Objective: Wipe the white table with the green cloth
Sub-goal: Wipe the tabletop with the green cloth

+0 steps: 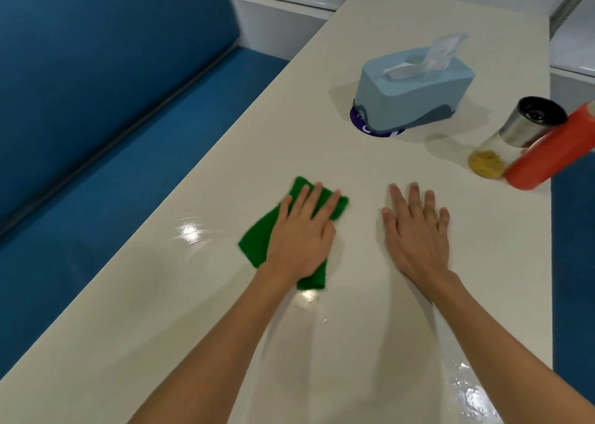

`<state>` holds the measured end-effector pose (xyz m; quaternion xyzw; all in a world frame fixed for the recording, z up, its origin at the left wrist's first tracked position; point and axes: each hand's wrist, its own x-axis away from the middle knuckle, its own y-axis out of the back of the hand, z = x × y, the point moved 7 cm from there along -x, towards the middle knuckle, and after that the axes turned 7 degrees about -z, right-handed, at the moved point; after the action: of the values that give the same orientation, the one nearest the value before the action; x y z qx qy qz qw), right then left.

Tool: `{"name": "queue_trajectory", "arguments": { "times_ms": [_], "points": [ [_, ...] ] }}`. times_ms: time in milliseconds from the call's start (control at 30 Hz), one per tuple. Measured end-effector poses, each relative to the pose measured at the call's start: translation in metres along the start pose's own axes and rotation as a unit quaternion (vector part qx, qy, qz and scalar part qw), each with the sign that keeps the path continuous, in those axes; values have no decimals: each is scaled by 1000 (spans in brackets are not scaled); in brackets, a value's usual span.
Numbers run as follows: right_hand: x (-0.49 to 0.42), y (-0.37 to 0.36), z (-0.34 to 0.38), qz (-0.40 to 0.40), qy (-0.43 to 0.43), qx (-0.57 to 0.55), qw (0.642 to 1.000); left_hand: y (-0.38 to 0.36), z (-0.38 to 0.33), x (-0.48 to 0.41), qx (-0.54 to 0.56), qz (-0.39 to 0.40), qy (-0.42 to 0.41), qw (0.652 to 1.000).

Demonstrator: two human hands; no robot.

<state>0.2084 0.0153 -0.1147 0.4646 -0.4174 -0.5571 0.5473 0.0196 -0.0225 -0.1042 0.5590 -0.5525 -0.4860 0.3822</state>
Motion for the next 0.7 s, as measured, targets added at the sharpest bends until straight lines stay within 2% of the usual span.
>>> {"name": "queue_trajectory", "arguments": {
  "times_ms": [67,133,300,400,533,633,700],
  "points": [
    [0,0,1,-1,3,-2,1000,4,-1,31,12,16,-63,998],
    [0,0,1,-3,5,-3,1000,11,21,55,12,19,-74,997],
    [0,-2,-1,-1,1,-7,1000,27,105,52,-21,-8,44,999],
    [0,-2,0,3,-4,-6,1000,28,119,18,-41,-41,129,990],
    [1,-2,0,0,-4,-3,1000,14,78,-20,-58,-37,158,985],
    [0,-2,0,2,-3,-4,1000,0,20,-22,-53,-20,107,993],
    [0,-1,-1,2,-1,-10,1000,-6,-16,-5,-22,-13,43,999]
  ]
}}
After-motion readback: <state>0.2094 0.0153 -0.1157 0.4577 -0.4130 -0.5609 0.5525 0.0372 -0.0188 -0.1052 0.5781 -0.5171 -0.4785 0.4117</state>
